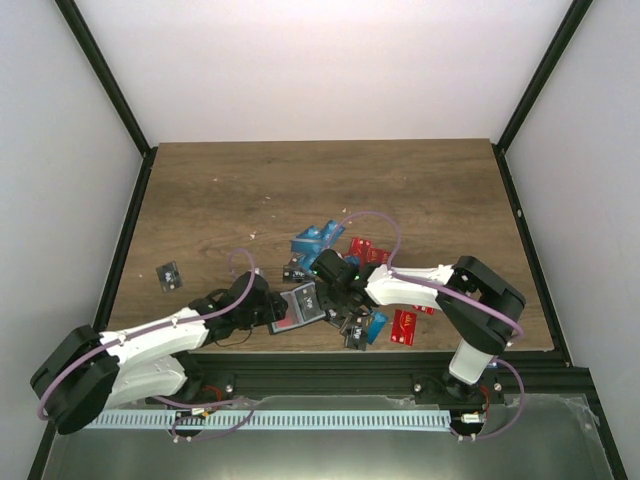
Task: Put the credit cards into the card holder
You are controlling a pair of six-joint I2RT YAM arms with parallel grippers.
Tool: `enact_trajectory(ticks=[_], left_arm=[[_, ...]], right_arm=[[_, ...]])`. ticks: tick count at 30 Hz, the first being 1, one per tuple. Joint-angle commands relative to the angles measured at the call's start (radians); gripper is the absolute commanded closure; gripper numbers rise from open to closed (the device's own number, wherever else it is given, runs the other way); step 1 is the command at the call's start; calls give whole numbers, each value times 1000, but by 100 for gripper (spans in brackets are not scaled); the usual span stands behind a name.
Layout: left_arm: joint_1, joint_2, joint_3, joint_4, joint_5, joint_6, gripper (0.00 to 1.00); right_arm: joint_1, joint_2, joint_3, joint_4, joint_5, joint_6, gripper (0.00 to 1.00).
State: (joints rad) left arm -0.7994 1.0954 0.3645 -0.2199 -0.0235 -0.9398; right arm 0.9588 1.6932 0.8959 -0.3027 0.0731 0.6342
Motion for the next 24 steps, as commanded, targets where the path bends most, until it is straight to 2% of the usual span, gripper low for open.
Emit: enact_trajectory(ticks=[1,10,24], left_arm=[[-4,32,-30,77,74,-14,27],[-15,-40,37,59,72,10,27],[-40,-6,77,132,99,13,28]], right_arm=[[18,57,-14,-27,-39,-13,99],[20,66,-14,-23,-42,-18,99],[20,76,-8,-21,-45,-22,99]])
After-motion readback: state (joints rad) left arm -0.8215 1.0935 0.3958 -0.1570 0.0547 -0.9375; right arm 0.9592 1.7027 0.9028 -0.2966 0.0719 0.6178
